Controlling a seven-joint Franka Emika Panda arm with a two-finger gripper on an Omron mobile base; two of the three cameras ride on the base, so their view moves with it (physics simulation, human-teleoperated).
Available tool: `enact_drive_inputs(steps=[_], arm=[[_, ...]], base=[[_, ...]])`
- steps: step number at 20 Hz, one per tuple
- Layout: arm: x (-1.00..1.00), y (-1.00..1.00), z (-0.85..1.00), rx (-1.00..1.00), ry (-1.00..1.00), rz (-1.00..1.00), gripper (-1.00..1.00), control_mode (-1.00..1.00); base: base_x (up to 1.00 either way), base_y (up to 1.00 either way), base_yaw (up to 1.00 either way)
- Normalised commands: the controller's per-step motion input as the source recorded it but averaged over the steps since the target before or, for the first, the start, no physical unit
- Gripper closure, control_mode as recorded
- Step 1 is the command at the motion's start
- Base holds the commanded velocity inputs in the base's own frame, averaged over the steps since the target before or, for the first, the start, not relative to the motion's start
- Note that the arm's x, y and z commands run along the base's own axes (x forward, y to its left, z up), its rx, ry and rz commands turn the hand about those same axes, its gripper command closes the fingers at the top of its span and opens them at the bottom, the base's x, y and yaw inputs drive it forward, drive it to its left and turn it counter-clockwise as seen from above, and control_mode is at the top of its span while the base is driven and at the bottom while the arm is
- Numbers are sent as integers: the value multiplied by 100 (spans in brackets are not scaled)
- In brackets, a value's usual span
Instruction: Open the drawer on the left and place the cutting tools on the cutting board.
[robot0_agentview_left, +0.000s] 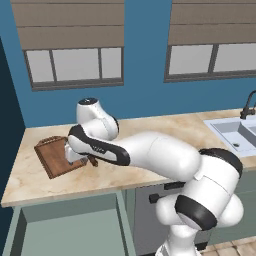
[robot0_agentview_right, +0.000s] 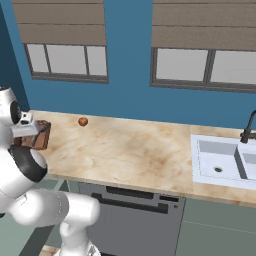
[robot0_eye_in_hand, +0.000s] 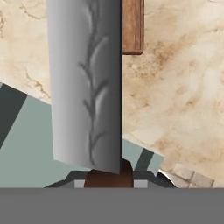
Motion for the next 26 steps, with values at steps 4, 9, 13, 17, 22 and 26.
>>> enact_drive_inputs(steps=[4, 9, 13, 17, 22, 26], arm=[[39, 25, 0, 0, 0, 1, 100, -100], [33, 30, 0, 0, -2, 1, 100, -100], [19, 36, 0, 0, -5, 0, 100, -100], [20, 31, 0, 0, -2, 0, 100, -100], [21, 4, -11, 0, 0, 0, 100, -100], [15, 6, -24, 0, 0, 0, 100, -100]], base=[[0, 0, 0], [0, 0, 0], [0, 0, 0], [0, 0, 0], [0, 0, 0], [0, 0, 0]])
